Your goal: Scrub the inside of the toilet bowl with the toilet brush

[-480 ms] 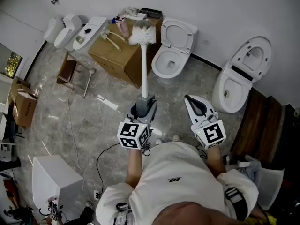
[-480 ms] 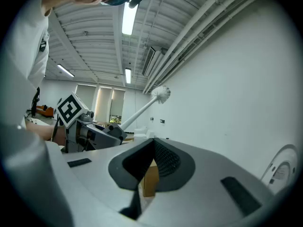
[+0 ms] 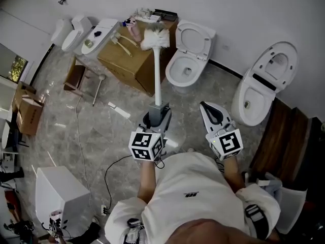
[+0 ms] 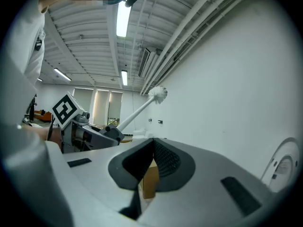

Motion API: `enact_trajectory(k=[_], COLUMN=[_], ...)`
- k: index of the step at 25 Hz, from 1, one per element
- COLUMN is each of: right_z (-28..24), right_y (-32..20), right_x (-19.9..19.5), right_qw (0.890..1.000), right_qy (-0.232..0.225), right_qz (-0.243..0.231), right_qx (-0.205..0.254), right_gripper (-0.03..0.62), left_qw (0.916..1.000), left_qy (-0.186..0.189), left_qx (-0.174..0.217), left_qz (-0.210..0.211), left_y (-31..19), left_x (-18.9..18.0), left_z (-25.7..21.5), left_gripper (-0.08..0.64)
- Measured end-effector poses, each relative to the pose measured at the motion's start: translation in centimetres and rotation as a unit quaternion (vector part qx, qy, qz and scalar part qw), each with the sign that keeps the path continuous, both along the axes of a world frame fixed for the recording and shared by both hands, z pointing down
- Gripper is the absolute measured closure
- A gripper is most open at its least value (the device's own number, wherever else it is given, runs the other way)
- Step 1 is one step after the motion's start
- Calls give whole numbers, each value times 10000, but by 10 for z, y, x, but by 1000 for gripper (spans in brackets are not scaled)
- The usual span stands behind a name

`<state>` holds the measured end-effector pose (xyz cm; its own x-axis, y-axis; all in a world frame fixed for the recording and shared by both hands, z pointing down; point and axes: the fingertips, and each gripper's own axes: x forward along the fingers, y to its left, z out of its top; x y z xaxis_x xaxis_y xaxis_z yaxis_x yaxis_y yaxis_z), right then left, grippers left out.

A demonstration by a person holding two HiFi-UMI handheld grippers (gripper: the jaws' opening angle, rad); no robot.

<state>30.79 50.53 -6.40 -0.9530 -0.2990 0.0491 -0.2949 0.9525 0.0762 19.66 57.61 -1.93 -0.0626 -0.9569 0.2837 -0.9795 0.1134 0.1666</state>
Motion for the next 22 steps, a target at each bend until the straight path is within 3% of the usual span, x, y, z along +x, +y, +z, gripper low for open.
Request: enact_trajectory(k=[13, 22], right_z=[6, 22], right_y=[-43, -75], right_x=[-22, -85], right_qw=[9995, 9993], right_qy=[97, 230], right_qz=[-280, -253], right_qx=[-71, -151], right_gripper=[597, 597], left_qw=[9998, 9998], left_qy=[80, 118], left_qx=[-49, -87], left_qz=[-188, -151], left_y=[-36, -72], left_x=[-14, -75], left_z=[8, 18], left_gripper=[331, 331])
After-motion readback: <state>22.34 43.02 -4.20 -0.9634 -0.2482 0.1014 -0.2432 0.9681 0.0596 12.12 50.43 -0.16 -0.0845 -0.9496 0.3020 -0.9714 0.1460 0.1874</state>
